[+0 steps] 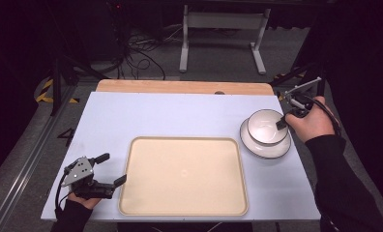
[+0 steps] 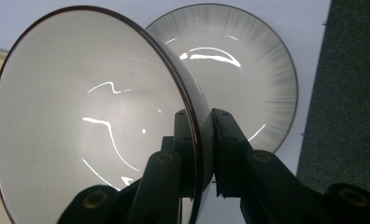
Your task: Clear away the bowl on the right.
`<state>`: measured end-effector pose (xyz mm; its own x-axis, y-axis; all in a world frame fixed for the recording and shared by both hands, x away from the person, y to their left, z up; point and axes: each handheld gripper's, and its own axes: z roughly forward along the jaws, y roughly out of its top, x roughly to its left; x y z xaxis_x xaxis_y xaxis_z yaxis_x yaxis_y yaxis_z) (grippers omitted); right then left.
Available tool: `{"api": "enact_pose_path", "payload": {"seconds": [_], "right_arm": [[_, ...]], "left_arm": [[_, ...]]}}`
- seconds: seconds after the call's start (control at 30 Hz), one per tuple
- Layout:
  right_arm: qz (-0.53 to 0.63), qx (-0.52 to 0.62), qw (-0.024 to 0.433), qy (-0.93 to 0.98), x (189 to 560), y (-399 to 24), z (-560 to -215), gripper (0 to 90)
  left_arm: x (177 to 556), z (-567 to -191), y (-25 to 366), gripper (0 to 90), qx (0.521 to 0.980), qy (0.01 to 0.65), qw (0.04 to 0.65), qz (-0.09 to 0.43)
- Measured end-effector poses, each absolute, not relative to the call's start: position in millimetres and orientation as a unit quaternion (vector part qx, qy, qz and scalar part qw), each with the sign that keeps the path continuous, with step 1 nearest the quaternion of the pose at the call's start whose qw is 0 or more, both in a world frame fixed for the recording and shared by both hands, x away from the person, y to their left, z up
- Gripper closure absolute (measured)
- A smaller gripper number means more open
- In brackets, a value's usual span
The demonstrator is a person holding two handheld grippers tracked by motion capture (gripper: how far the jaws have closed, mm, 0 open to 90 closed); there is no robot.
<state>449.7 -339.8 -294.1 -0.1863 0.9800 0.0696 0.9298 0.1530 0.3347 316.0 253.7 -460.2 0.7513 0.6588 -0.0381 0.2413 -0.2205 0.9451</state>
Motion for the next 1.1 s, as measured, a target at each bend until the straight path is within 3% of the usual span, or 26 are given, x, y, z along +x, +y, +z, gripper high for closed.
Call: {"api": "enact_pose_path", "payload": {"seconds": [1.1], "right_arm": [[0.178, 0.537, 0.032, 0.824, 431.7, -223.6, -292.9, 80.8]], "left_arm": [[315.0, -459.8, 253.6, 1.6, 0.758, 0.295, 0.550, 0.190]]}}
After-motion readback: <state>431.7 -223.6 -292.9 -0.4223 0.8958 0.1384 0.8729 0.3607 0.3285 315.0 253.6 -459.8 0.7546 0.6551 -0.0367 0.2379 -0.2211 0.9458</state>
